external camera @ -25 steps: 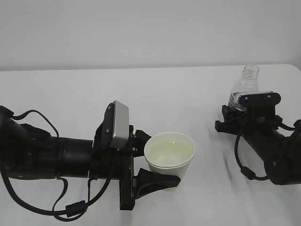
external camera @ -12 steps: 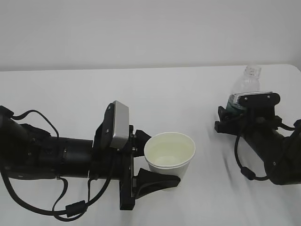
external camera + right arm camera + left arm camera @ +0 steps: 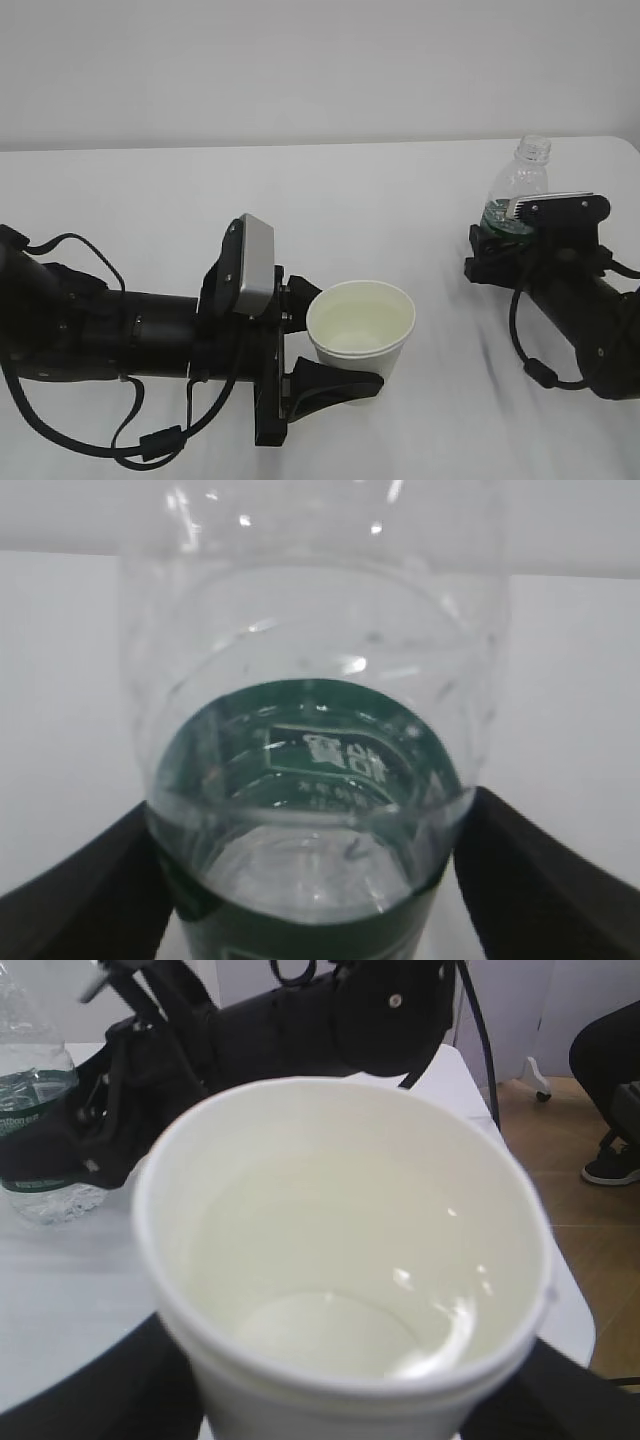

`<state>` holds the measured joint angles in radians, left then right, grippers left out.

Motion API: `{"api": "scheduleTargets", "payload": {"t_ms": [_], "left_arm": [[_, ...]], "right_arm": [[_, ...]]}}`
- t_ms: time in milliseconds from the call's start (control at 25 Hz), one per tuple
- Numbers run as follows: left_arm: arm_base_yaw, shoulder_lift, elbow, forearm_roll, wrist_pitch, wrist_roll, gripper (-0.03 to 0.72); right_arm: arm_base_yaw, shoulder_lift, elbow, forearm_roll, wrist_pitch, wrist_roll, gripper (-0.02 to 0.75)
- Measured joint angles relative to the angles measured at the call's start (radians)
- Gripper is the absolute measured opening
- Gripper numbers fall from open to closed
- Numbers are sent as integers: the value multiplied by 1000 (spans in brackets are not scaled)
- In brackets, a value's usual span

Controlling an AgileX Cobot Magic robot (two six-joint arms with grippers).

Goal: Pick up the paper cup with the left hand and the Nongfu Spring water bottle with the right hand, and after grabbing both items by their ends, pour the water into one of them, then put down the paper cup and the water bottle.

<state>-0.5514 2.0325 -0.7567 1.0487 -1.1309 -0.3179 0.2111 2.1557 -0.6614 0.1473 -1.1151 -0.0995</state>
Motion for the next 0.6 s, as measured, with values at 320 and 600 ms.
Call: {"api": "scheduleTargets", "payload": {"t_ms": [320, 600], "left_arm": [[0, 0, 0, -2, 0, 0, 480], [0, 0, 0, -20, 0, 0, 481]], "right_arm": [[0, -105, 99, -9, 0, 0, 630], [0, -177, 184, -37, 0, 0, 628]]}}
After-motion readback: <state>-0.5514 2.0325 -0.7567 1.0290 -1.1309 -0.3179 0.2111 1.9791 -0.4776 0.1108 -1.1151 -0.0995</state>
